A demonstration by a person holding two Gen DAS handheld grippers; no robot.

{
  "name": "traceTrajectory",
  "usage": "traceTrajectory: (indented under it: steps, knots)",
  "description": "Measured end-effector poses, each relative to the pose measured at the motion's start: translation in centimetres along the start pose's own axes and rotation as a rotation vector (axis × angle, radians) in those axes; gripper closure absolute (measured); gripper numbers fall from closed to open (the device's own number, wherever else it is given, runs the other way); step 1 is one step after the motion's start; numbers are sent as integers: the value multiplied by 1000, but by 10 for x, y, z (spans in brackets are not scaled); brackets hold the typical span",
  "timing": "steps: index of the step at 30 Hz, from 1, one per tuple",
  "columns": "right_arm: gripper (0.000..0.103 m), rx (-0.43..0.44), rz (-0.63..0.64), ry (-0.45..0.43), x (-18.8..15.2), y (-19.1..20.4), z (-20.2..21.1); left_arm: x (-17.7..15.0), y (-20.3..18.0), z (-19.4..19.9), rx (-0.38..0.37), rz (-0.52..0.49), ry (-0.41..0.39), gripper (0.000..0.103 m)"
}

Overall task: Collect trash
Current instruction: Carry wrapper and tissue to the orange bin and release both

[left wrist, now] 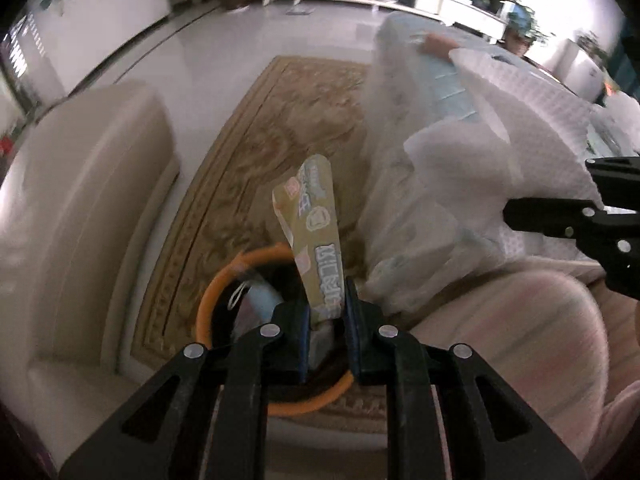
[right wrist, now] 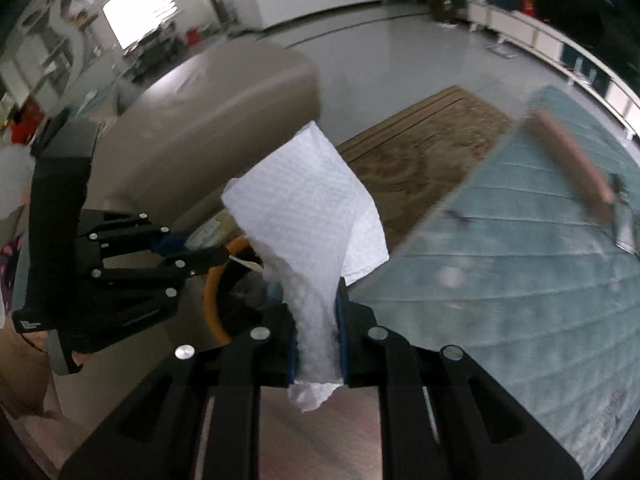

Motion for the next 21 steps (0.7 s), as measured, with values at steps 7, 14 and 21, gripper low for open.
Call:
traceTrajectory:
  steps: [7, 14, 21]
  knots:
    - [87, 18, 73, 82, 25, 47, -37, -22, 48, -33, -16, 108, 58, 84]
    - [87, 9, 86, 174, 35, 63, -76, -33, 70, -59, -16, 143, 95, 84]
    - [77, -26, 109, 220, 39, 72, -95, -37, 80, -67, -19, 150, 113, 68]
Point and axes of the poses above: each gripper's, at about its wrist camera, not at the fingertips, and z roughly against the way its jaws point, y to its left, x to its top, the point moved 10 cm from there along -z, roughly the way its jaws point, and after that the axes turned 13 degrees about y, right-handed, at the moved point
